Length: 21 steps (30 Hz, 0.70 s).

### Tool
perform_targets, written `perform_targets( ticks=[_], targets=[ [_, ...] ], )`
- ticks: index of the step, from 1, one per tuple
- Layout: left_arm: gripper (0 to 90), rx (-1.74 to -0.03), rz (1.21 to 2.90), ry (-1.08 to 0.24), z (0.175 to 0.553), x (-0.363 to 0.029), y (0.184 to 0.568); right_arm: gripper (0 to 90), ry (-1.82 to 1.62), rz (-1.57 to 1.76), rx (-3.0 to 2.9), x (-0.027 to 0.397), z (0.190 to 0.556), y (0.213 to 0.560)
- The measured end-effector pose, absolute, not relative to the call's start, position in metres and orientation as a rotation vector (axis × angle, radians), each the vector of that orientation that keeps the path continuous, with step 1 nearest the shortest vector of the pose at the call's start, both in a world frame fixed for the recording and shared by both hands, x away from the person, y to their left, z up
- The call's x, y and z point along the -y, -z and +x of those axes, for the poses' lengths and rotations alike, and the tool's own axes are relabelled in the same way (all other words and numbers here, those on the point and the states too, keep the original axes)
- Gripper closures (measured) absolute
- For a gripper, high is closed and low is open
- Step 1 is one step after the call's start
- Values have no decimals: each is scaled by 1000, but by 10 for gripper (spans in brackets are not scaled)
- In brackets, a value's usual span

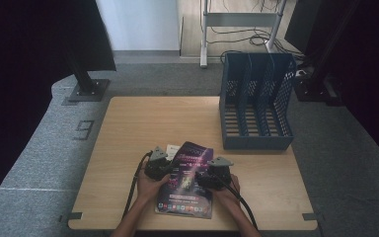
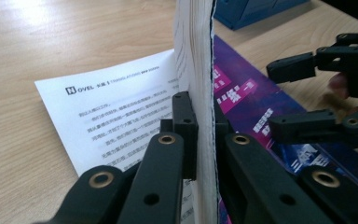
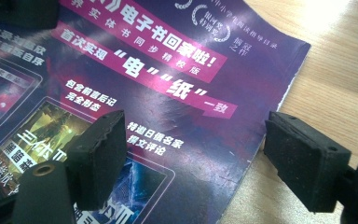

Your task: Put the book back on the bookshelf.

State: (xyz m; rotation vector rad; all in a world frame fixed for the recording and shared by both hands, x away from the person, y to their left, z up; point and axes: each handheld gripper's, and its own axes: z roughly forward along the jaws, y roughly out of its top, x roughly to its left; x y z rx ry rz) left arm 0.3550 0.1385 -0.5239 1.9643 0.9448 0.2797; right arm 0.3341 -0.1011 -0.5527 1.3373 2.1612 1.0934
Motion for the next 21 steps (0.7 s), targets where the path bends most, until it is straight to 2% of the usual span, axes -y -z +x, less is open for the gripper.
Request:
perform_targets(
  ticks=[21],
  targets=[
    [884,-832,1922,-337,341,-132,503,187,-1160,1291,-2178,105,333,547]
  ],
)
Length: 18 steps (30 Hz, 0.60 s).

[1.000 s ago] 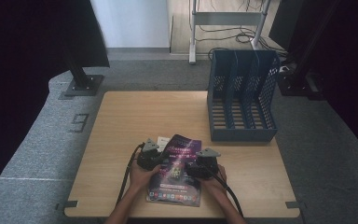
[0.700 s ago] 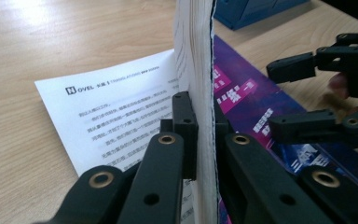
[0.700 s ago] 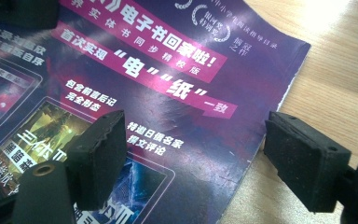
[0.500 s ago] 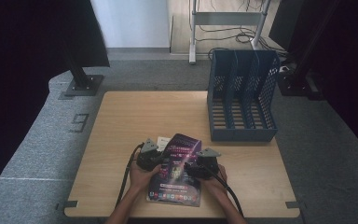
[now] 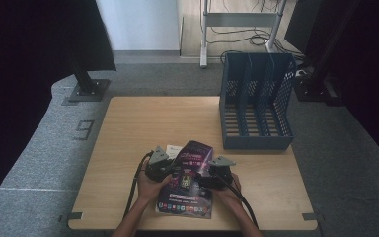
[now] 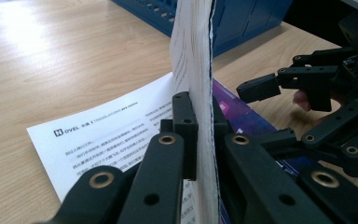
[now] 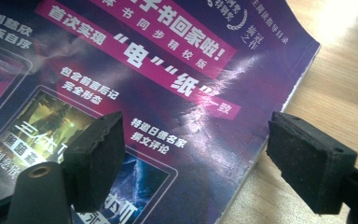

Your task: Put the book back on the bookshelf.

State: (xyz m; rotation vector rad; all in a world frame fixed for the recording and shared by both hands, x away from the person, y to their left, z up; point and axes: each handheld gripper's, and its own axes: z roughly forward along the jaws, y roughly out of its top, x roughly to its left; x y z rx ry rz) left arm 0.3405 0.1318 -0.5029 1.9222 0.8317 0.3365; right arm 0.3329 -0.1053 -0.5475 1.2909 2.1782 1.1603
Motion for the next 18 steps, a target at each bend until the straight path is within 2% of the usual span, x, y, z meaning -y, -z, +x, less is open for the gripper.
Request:
perform_targets(
  ticks=[18],
  targets=[
    [884,-798,1888,-347,334,-133,491,185,-1227,1316,-2158,113,333,540]
  ],
)
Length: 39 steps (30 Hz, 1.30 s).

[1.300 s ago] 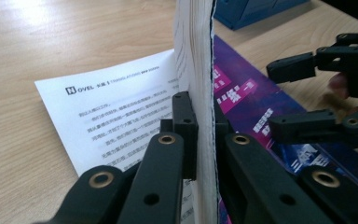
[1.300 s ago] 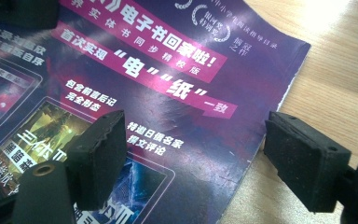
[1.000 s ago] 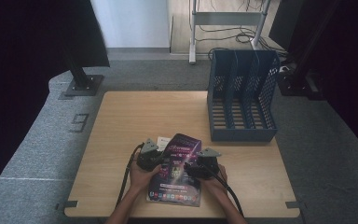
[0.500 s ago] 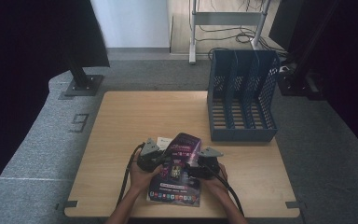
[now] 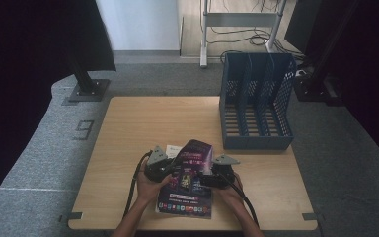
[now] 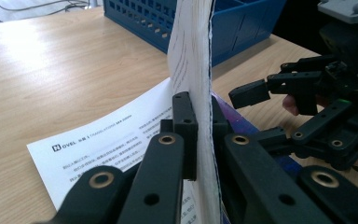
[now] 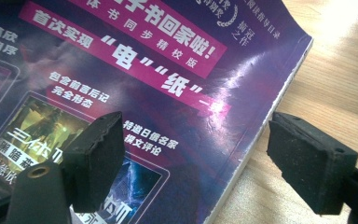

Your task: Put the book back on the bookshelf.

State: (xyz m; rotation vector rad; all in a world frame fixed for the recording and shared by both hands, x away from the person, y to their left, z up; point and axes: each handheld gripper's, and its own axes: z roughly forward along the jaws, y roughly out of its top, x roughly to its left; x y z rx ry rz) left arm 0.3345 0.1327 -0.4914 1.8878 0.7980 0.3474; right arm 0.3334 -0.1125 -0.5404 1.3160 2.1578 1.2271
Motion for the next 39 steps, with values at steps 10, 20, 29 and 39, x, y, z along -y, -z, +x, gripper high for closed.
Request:
perform_targets(
  ticks=[10,20,29,39],
  targets=[
    [884,-786,1872,-344,332,-132,488,178,-1262,1313,-2170,115,336,540],
    [884,-771,1871,-343,331,-132,484,162,-1287,1352,-2189,116,340,543],
    [884,-759,1878,-352,329,-131,483,122,-1305,1376,-2219,117,345,544],
    [884,-765,1882,-340,330,-131,483,114,-1307,1377,-2248,117,347,546]
  ],
)
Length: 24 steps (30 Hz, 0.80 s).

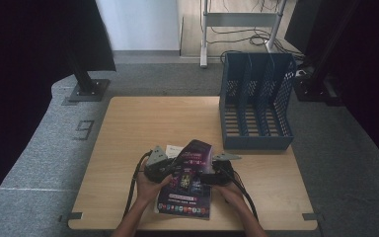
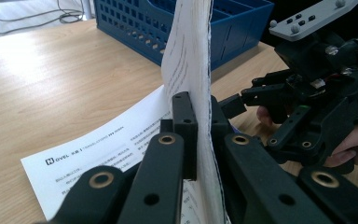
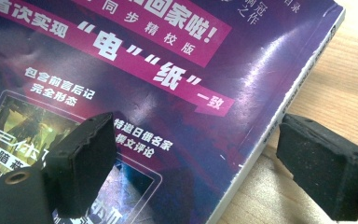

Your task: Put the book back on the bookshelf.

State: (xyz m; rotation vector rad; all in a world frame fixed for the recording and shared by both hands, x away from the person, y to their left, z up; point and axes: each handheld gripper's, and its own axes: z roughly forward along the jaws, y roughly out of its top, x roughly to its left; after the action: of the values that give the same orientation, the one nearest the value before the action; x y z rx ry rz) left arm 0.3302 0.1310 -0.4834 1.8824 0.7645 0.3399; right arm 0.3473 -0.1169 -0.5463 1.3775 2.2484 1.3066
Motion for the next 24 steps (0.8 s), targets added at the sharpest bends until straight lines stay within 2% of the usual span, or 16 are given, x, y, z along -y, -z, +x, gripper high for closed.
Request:
perform_targets(
  ticks=[12,24],
  targets=[
    [883,-814,1891,-300,340,-136,494,130,-1256,1390,-2258,114,347,549],
    [882,-881,1942,-287,349,-137,510,194,-1270,1410,-2232,115,346,547]
  ],
)
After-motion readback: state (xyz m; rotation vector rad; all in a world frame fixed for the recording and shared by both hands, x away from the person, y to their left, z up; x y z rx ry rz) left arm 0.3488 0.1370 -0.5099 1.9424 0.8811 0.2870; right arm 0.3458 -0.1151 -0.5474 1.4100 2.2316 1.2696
